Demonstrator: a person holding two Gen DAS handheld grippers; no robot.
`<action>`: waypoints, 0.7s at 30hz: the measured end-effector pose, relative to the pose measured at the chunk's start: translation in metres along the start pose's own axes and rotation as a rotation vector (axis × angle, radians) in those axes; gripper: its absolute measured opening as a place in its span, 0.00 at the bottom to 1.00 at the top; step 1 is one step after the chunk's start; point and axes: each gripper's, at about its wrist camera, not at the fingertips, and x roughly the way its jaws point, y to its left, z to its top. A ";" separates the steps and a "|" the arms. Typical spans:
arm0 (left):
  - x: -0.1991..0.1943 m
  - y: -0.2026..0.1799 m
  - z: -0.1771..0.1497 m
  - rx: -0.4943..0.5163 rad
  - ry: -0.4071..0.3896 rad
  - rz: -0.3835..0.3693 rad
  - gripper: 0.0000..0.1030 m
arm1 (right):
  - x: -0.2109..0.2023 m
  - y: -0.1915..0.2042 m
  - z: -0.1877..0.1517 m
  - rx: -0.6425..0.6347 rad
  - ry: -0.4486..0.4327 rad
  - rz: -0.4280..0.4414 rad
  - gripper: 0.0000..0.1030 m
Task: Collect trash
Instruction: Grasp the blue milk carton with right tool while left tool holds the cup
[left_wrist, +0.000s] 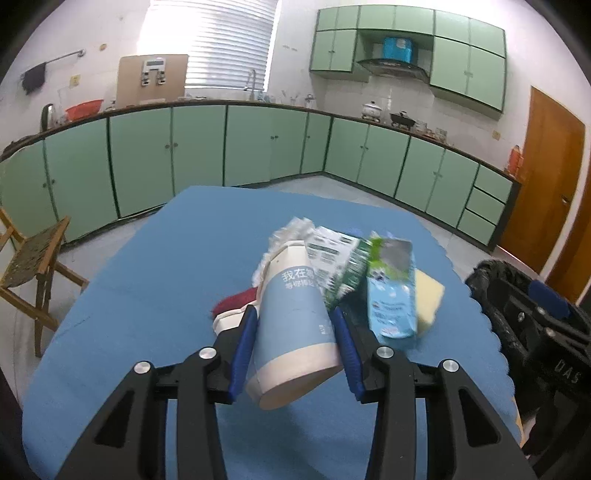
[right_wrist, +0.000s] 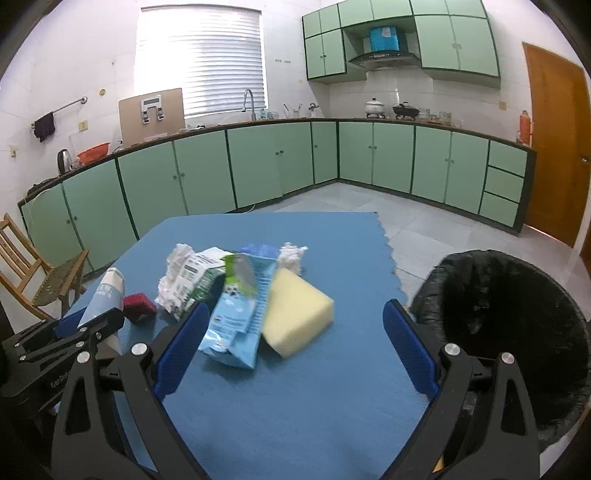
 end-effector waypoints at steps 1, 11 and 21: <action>0.002 0.006 0.003 -0.011 0.000 0.010 0.41 | 0.004 0.005 0.000 0.003 0.005 0.007 0.90; -0.013 0.032 0.010 -0.005 -0.022 -0.018 0.41 | 0.048 0.053 -0.010 -0.018 0.088 0.009 0.89; 0.001 0.051 0.005 -0.008 -0.007 0.021 0.41 | 0.086 0.068 -0.015 -0.042 0.181 -0.057 0.81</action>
